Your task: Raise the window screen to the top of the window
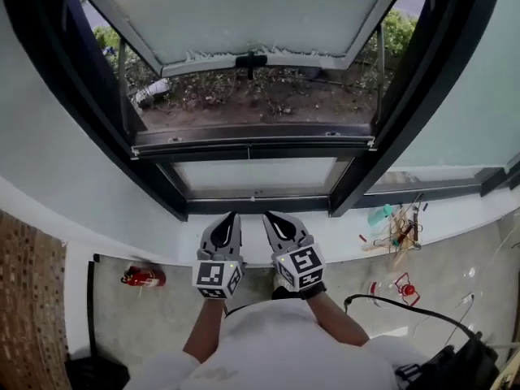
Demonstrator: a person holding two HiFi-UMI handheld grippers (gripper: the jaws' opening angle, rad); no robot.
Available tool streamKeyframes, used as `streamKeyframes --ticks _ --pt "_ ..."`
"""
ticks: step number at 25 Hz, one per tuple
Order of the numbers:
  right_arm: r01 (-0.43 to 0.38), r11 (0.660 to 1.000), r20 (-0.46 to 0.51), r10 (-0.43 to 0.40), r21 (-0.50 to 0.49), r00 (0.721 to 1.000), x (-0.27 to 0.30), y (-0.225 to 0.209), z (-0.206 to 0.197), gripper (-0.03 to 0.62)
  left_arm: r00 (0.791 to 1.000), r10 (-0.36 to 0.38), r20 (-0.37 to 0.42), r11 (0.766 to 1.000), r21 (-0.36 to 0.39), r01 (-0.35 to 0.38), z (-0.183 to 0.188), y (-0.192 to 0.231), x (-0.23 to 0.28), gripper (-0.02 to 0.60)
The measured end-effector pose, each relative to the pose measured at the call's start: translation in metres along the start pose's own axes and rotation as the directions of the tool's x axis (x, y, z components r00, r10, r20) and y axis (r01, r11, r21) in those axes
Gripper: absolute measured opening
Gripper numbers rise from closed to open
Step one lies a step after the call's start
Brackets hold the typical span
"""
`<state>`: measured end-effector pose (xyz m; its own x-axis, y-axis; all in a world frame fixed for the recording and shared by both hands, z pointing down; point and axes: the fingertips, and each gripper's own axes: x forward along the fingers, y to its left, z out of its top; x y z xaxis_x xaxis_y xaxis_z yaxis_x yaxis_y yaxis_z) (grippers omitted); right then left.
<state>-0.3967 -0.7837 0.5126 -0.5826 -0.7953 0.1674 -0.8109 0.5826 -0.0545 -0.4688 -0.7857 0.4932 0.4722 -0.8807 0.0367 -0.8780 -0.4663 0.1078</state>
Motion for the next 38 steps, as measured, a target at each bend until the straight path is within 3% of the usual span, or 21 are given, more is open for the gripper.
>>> streamKeyframes --ticks 3,7,15,19,23,27,30,33,35,37,38 --pt "0.003 1.0 0.021 -0.003 0.029 1.0 0.01 -0.036 0.012 0.0 1.0 0.016 -0.003 1.0 0.01 -0.016 0.014 -0.002 0.034 0.002" --pt "0.019 0.997 -0.018 -0.017 0.072 1.0 0.029 -0.071 0.004 0.0 1.0 0.011 -0.016 0.999 0.042 -0.01 0.022 0.002 0.072 0.002" --pt "0.081 0.993 -0.068 -0.076 0.086 0.995 0.088 -0.086 -0.011 0.0 1.0 -0.005 -0.005 0.992 0.126 0.005 0.041 0.062 0.121 0.002" --pt "0.104 0.989 -0.103 -0.094 0.101 0.99 0.126 -0.085 -0.023 0.002 0.999 -0.046 -0.009 0.974 0.221 0.047 0.046 0.075 0.14 0.002" --pt "0.117 0.987 -0.163 -0.099 0.106 0.982 0.161 -0.087 -0.049 0.09 0.995 -0.1 -0.03 0.96 0.26 0.104 0.039 0.078 0.15 0.002" --pt "0.16 0.977 -0.214 -0.127 0.143 0.968 0.177 -0.094 -0.076 0.103 0.984 -0.155 -0.084 0.929 0.326 0.174 0.03 0.077 0.154 0.002" --pt "0.209 0.969 -0.221 -0.176 0.134 0.959 0.191 -0.111 -0.088 0.103 0.979 -0.167 -0.121 0.9 0.388 0.201 0.023 0.082 0.159 0.002" --pt "0.192 0.975 -0.222 -0.163 0.116 0.961 0.209 -0.113 -0.095 0.101 0.97 -0.167 -0.175 0.857 0.461 0.231 0.012 0.086 0.163 0.002" --pt "0.169 0.979 -0.216 -0.142 0.115 0.966 0.217 -0.11 -0.098 0.101 0.96 -0.171 -0.221 0.805 0.531 0.265 0.006 0.082 0.166 0.002" --pt "0.156 0.98 -0.218 -0.126 0.125 0.968 0.222 -0.106 -0.103 0.095 0.95 -0.164 -0.264 0.732 0.613 0.297 0.0 0.076 0.171 0.003" --pt "0.153 0.98 -0.218 -0.122 0.131 0.968 0.222 -0.104 -0.107 0.038 0.946 -0.156 -0.283 0.691 0.653 0.309 -0.002 0.074 0.173 0.005"
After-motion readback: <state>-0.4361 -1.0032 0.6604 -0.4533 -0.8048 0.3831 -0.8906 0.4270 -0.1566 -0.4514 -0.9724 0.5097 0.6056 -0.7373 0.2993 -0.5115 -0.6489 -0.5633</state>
